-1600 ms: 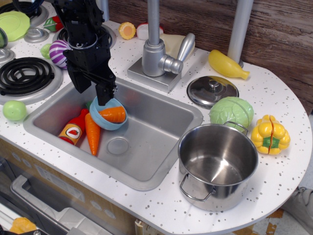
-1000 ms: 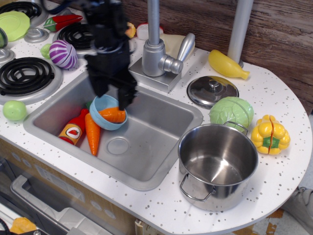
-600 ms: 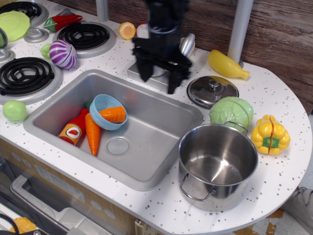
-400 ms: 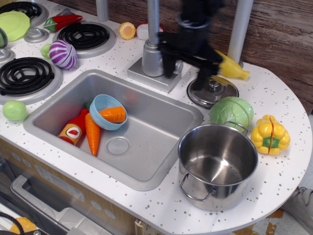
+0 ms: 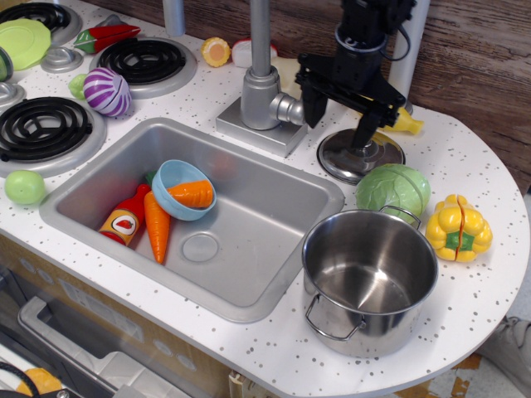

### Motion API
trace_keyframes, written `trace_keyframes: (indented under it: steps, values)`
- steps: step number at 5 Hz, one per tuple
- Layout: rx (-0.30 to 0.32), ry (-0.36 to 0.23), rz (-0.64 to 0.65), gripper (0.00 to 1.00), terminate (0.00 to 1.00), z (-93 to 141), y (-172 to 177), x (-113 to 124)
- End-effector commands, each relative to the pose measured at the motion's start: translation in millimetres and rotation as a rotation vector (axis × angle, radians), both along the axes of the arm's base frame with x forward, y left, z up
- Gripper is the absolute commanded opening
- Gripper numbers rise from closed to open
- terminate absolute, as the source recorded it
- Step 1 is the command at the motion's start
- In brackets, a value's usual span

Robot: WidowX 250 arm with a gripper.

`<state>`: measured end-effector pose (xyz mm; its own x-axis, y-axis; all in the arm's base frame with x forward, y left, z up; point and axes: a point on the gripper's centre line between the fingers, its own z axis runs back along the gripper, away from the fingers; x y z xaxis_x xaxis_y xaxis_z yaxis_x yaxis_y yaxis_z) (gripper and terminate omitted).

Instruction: Put lid on pot or pan

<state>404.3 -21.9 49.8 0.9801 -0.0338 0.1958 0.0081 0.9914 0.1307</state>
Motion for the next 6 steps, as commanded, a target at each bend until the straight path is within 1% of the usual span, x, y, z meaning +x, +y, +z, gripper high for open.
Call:
trace_keyframes:
  steps: [1,2,3,5,6]
  values:
    - [0.019,-0.080,-0.020,1.00,0.00,10,2,25]
    - [-0.019,-0.084,-0.020,1.00,0.00,0,2,30]
    - [-0.032,-0.097,-0.031,1.00,0.00,-6,-1,31]
    - [-0.045,-0.086,-0.030,1.00,0.00,-11,-5,35]
    - [-0.062,-0.072,-0.024,0.00,0.00,-13,-6,35]
